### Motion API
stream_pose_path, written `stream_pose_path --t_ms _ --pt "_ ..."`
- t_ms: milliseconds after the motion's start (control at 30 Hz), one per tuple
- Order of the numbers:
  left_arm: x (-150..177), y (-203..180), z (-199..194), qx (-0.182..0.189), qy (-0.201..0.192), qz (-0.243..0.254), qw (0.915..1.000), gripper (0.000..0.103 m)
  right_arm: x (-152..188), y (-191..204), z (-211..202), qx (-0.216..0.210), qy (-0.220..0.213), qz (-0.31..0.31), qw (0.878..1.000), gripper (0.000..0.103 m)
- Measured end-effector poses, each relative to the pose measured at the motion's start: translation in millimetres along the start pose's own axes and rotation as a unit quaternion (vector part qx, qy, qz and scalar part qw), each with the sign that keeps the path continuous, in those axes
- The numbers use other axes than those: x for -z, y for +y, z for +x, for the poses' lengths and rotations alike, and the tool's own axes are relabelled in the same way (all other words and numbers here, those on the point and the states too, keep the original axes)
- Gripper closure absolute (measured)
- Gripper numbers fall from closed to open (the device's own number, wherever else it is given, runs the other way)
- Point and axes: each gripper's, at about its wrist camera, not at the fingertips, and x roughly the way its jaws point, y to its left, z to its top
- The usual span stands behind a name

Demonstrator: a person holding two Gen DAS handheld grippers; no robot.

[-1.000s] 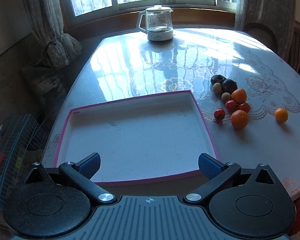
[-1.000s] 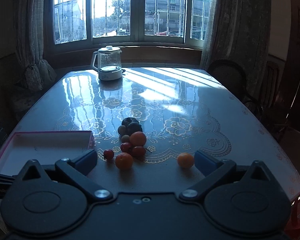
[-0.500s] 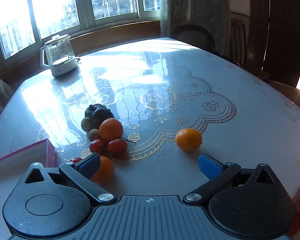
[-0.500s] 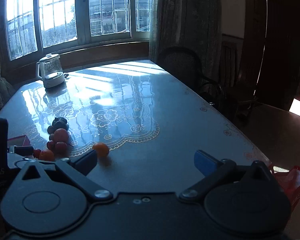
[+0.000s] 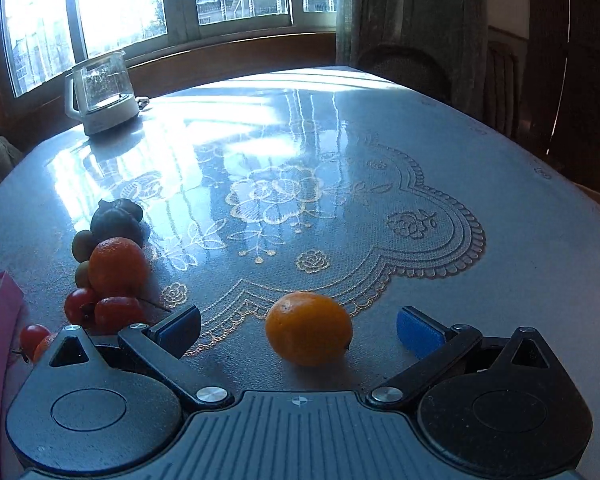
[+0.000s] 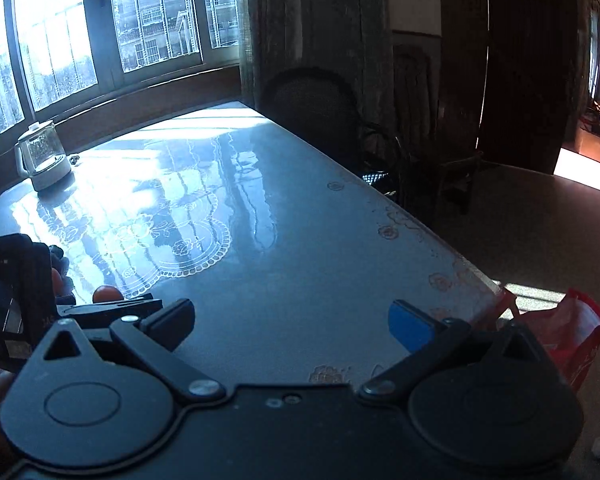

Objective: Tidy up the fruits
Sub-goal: 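Move the left tool to the loose orange and close on it, then carry the orange with the left tool into the pink-rimmed tray and open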

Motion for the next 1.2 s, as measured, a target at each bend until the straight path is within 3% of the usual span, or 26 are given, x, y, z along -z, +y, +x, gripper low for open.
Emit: stream_pose_path --t_ms 133,300,400,500,567,600,800,933,1067,1200 --pt "2.0 5.2 8.5 0.003 0.004 -0.039 0.9992 0.0 -3.9 -5.5 7.4 0.002 0.004 0.001 1.0 0.0" --pt "4.6 4.2 10.4 -0.005 -0.001 -0.043 0.999 0.001 -7.1 -7.9 13.5 0.006 0.004 0.002 1.0 0.0" --pt "1.3 6.0 3.8 -0.001 -0.009 -0.052 0.9986 0.033 -7.7 -7.8 18.0 0.01 0.009 0.005 1.0 0.0" --pt "-2.1 8.3 2.5 0.022 -0.004 -0.061 0.9979 0.038 -8.0 -6.8 18.5 0.012 0.009 0.008 1.0 0.0" --pt "-1.9 8.9 1.1 0.019 -0.005 -0.06 0.998 0.051 -8.8 -5.4 18.2 0.009 0.006 0.01 1.0 0.0" --pt "-1.5 9.2 0.1 0.016 -0.005 -0.06 0.9981 0.063 -9.1 -4.2 18.0 0.009 0.005 0.01 1.0 0.0" --pt "0.7 13.4 -5.3 0.029 0.0 -0.066 0.9974 0.062 -13.8 3.7 12.0 0.008 -0.007 0.01 1.0 0.0" --pt "-2.1 30.0 -28.2 0.018 -0.034 -0.068 0.9969 0.062 -15.1 12.9 7.9 0.004 -0.01 0.005 1.0 0.0" --pt "-7.9 80.2 -58.9 0.004 -0.053 -0.096 0.994 0.062 -16.5 28.3 6.8 -0.012 -0.011 -0.001 1.0 0.0" --pt "1.0 154.0 -81.3 -0.061 -0.05 -0.126 0.9889 0.062 -17.9 54.2 7.7 -0.042 -0.016 -0.013 0.999 0.0"
